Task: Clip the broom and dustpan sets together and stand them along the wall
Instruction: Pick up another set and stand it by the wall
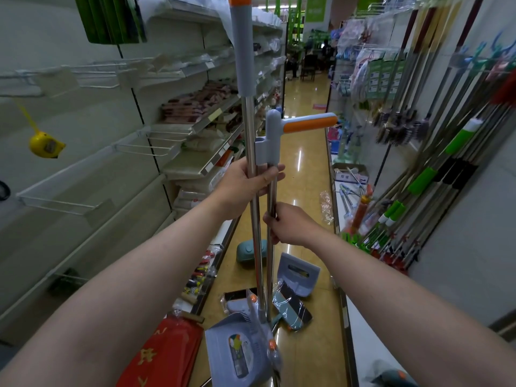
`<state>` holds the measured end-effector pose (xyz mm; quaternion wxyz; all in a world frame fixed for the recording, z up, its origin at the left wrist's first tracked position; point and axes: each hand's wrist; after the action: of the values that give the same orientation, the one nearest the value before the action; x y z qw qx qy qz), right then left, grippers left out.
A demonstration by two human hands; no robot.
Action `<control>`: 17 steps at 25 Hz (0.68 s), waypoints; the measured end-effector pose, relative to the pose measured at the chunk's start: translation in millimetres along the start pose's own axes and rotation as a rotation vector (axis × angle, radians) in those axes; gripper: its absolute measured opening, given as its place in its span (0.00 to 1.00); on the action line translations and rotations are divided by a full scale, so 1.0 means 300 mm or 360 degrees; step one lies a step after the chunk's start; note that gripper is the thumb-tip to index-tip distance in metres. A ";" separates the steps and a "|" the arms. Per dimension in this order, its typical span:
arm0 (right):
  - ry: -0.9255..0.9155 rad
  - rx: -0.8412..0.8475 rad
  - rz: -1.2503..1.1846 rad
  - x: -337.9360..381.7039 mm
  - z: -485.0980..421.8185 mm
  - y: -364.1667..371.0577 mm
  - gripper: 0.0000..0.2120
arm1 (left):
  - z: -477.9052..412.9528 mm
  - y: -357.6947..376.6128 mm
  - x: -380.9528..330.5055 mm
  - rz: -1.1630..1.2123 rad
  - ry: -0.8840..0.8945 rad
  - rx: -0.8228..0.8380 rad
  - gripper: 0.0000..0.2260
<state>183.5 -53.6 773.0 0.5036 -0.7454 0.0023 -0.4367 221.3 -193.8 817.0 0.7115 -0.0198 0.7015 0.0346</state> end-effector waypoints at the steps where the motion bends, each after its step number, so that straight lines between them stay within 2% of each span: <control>1: -0.0004 0.0008 -0.0004 0.003 0.003 0.001 0.10 | 0.000 0.002 -0.006 -0.0089 -0.0019 0.0018 0.13; 3: 0.0016 0.0056 -0.0053 0.009 0.013 -0.001 0.10 | -0.006 0.004 -0.013 -0.0227 -0.0028 0.0010 0.12; 5: 0.0083 0.0144 -0.0113 0.020 0.014 -0.034 0.12 | -0.009 0.013 -0.008 -0.0145 -0.0032 -0.0058 0.08; 6: 0.0128 0.0093 -0.0139 0.031 0.010 -0.064 0.15 | -0.010 0.021 0.003 -0.0075 -0.0029 -0.0091 0.07; 8: 0.0124 -0.0359 -0.0253 0.074 0.004 -0.145 0.23 | -0.020 0.030 0.056 -0.0046 -0.0011 -0.0149 0.05; 9: 0.0047 -0.0610 -0.0343 0.107 0.003 -0.180 0.27 | -0.022 0.035 0.084 -0.0067 0.0015 -0.0160 0.05; 10: -0.0052 -0.0743 -0.0423 0.142 0.005 -0.202 0.31 | -0.021 0.047 0.101 -0.0065 0.0030 -0.0169 0.07; 13: -0.0086 -0.0654 -0.0422 0.218 0.004 -0.147 0.42 | -0.013 0.084 0.125 -0.0089 0.0070 -0.0208 0.15; 15: -0.0022 -0.0733 -0.0342 0.215 -0.008 -0.072 0.36 | 0.014 0.114 0.120 -0.0230 0.0087 -0.0365 0.10; 17: -0.0055 -0.0912 -0.0211 0.210 -0.010 -0.034 0.27 | 0.026 0.126 0.118 -0.0311 0.0062 -0.0561 0.18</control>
<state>216.1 -78.7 821.8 0.2429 -0.8631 0.0683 -0.4375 226.8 -154.8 782.4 0.6834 -0.2126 0.6929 0.0873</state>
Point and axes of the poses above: each hand's wrist, its own z-axis away from the middle knuckle, its own y-axis out of the palm, x = y × z, and after that the axes turned 15 degrees about -y, right-handed
